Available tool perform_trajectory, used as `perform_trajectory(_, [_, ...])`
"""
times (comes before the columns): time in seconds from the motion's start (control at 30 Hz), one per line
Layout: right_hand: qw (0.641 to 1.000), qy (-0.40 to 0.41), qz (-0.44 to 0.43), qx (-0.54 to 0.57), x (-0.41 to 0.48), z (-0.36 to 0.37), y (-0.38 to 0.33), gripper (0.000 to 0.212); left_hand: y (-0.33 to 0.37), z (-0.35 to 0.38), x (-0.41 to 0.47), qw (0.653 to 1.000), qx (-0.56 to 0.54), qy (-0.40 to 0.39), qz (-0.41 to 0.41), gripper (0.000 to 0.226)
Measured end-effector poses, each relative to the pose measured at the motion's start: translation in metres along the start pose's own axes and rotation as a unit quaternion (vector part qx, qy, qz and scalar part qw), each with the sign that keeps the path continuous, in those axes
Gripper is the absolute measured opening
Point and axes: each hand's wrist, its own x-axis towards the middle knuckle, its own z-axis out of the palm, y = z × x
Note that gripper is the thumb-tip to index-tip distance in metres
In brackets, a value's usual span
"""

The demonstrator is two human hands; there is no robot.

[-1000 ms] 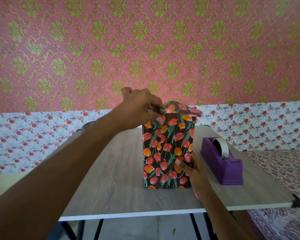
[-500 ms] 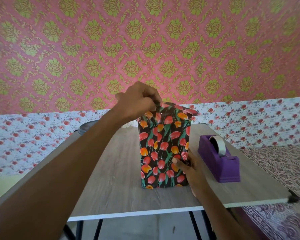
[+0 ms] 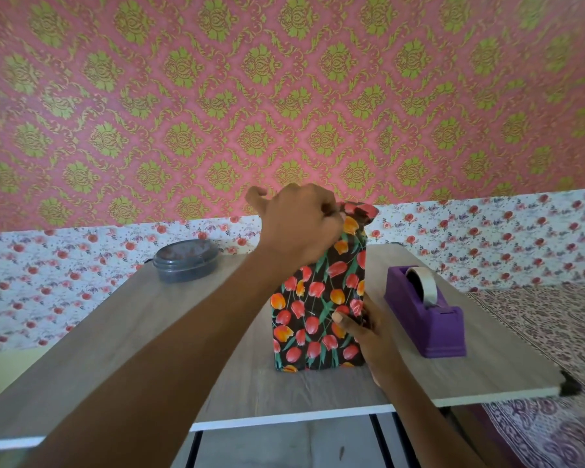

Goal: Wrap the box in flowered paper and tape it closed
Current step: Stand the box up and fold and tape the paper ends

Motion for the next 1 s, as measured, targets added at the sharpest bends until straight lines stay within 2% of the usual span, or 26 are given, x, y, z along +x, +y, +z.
perform_trajectory(0.17, [1.0, 0.0, 0.005, -0.002, 0.001, -0.001, 0.002, 0.034, 0.029, 0.0, 0.002, 0.99, 0.104, 0.003, 0.1, 0.02])
perform_trajectory(0.3, [1.0, -0.003, -0.01, -0.013, 0.0, -0.001, -0.001, 0.044, 0.042, 0.01, 0.01, 0.985, 0.151, -0.027, 0.077, 0.029])
perform_trajectory(0.37, [1.0, -0.003, -0.011, -0.014, 0.0, -0.002, 0.001, 0.04, 0.044, 0.016, 0.015, 0.984, 0.165, -0.027, 0.064, 0.023])
perform_trajectory(0.5, [1.0, -0.007, -0.006, -0.013, 0.001, -0.002, 0.001, 0.038, 0.042, 0.022, 0.031, 0.997, 0.07, -0.02, -0.031, 0.009])
perform_trajectory(0.57, [1.0, -0.006, -0.002, -0.012, 0.002, -0.002, 0.001, 0.037, 0.039, 0.022, 0.038, 0.998, 0.025, -0.023, -0.049, 0.015])
perform_trajectory(0.7, [1.0, -0.006, -0.004, -0.01, 0.002, -0.003, 0.004, 0.039, 0.023, 0.017, 0.034, 0.997, -0.051, -0.036, 0.033, 0.023])
perform_trajectory(0.87, [1.0, -0.011, -0.008, -0.005, 0.003, -0.004, 0.008, 0.043, -0.014, -0.001, 0.024, 0.983, -0.146, 0.08, 0.074, 0.04])
perform_trajectory(0.93, [1.0, -0.013, -0.003, -0.002, 0.004, -0.004, 0.008, 0.044, -0.032, -0.005, 0.022, 0.984, -0.132, 0.103, 0.068, 0.042])
perform_trajectory(1.0, [1.0, -0.011, -0.003, 0.0, 0.004, -0.004, 0.007, 0.044, -0.05, -0.01, 0.019, 0.986, -0.144, 0.082, 0.024, 0.038])
